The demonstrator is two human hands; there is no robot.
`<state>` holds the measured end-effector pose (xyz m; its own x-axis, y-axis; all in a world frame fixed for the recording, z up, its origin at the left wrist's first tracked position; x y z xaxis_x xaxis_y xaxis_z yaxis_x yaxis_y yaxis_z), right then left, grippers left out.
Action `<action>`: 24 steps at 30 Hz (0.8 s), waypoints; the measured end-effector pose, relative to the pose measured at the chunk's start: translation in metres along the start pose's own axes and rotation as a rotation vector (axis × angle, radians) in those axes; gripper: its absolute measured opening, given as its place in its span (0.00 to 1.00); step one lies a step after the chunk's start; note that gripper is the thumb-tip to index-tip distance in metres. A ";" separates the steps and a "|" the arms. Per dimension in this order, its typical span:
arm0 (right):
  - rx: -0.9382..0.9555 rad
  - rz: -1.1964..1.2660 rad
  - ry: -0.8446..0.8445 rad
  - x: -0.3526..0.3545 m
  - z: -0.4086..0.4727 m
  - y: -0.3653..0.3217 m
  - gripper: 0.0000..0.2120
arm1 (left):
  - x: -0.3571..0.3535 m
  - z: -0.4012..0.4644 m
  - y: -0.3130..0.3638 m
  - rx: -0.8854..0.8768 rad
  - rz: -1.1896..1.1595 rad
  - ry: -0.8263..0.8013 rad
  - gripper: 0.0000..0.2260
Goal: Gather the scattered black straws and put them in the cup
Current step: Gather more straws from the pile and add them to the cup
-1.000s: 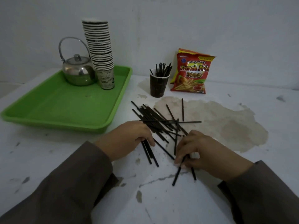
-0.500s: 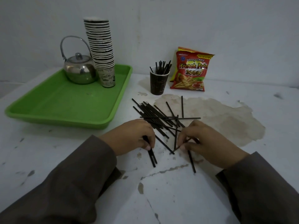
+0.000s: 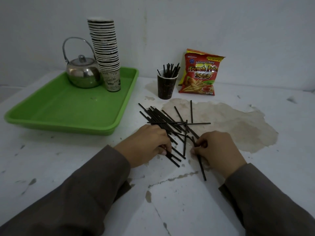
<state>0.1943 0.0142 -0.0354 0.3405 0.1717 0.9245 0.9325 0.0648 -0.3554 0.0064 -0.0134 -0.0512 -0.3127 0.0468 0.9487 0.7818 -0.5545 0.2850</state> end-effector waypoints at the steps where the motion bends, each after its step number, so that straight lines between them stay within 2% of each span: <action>1: -0.012 -0.018 0.018 -0.002 0.000 -0.001 0.12 | -0.001 0.000 0.000 -0.005 0.003 0.008 0.07; 7: -0.028 -0.070 0.103 -0.007 0.000 -0.001 0.09 | -0.002 0.002 0.004 -0.003 -0.002 0.080 0.04; 12: 0.006 -0.015 0.108 -0.004 -0.001 0.002 0.09 | 0.002 0.008 0.018 -0.022 -0.029 0.277 0.07; 14: 0.031 0.032 0.126 0.001 -0.001 0.006 0.06 | -0.001 0.012 0.024 -0.045 -0.034 0.264 0.08; 17: 0.087 0.148 0.146 0.009 0.002 0.011 0.07 | -0.007 0.017 0.024 -0.056 -0.045 0.182 0.09; 20: 0.100 0.337 0.039 0.011 0.004 0.012 0.09 | -0.008 0.016 0.022 -0.073 -0.050 0.179 0.09; 24: 0.097 0.720 -0.109 0.011 0.001 0.011 0.04 | -0.007 0.016 0.024 -0.131 0.036 0.187 0.07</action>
<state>0.2081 0.0179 -0.0291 0.8463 0.3004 0.4400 0.4656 -0.0154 -0.8849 0.0364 -0.0137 -0.0490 -0.3901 -0.1224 0.9126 0.7210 -0.6571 0.2200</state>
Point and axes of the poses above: each hand's wrist, its own z-axis towards the middle knuckle, its own x-axis out of the back of the hand, y = z × x, the point moved 1 cm from there along z, towards the middle knuckle, and after that the axes turned 6 degrees about -x, right-handed, at the moved point
